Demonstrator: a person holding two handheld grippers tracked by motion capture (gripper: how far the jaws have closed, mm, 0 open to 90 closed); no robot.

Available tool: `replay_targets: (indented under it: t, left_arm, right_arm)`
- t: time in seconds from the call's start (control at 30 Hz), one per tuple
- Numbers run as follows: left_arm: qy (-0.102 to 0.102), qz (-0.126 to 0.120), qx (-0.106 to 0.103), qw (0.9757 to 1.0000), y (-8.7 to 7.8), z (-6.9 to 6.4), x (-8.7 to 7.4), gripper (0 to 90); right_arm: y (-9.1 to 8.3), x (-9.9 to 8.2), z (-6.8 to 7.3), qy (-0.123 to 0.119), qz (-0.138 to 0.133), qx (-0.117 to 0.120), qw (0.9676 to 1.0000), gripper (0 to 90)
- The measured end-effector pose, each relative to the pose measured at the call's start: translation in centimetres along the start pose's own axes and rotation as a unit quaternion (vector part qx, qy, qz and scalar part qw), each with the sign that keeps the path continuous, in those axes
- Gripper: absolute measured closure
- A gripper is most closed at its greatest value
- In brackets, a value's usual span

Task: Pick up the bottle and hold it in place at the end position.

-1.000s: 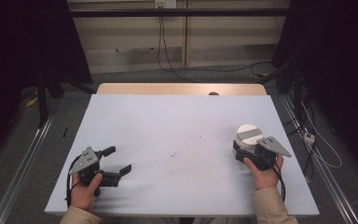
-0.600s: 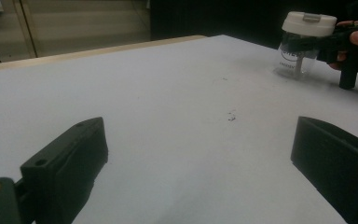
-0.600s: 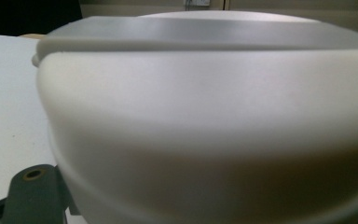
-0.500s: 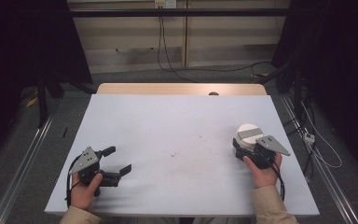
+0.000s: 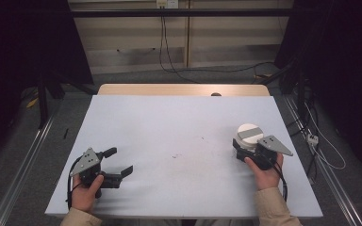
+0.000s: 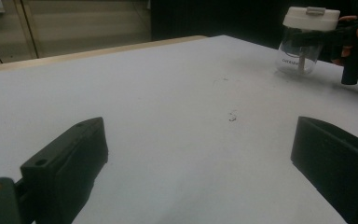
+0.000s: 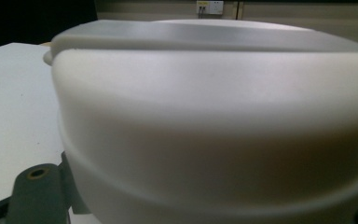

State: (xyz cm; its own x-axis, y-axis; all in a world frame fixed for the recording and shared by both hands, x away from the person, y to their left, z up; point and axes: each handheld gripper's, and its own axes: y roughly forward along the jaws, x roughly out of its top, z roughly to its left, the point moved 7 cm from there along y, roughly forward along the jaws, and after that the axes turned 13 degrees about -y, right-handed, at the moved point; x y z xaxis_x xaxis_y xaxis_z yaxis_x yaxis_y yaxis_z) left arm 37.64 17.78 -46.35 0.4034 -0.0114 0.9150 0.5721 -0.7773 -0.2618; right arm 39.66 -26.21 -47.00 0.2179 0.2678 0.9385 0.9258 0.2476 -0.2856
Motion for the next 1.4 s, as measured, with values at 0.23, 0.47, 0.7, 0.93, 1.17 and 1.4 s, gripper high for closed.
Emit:
replay_targets:
  t: [0.23, 0.47, 0.7, 0.93, 1.17, 1.4]
  left_arm:
    - [0.0, 0.0, 0.001, 1.0, 0.0, 0.0, 0.0, 3.4]
    - [0.003, -0.001, 0.0, 1.0, 0.0, 0.0, 0.0, 3.4]
    - [0.0, -0.002, 0.0, 1.0, -0.1, 0.0, 0.0, 3.4]
    - [0.0, -0.002, -0.003, 1.0, 0.0, 0.0, 0.0, 3.4]
    - [-0.001, -0.002, -0.003, 1.0, 0.0, 0.0, 0.0, 3.4]
    - [-0.001, -0.002, -0.005, 1.0, 0.0, 0.0, 0.0, 3.4]
  right_arm:
    - [0.1, 0.6, 0.6, -0.011, -0.005, 0.01, 0.9999, 18.3]
    - [0.6, 1.3, 1.1, -0.018, -0.008, 0.02, 0.9996, 18.3]
    - [1.7, 1.9, 2.0, -0.02, -0.006, 0.031, 0.9993, 18.3]
    - [2.4, 2.6, 2.9, -0.034, -0.01, 0.042, 0.9985, 18.3]
    - [3.2, 2.9, 3.9, -0.036, -0.01, 0.058, 0.9976, 18.3]
    - [4.0, 3.5, 5.1, -0.038, -0.013, 0.075, 0.9964, 18.3]
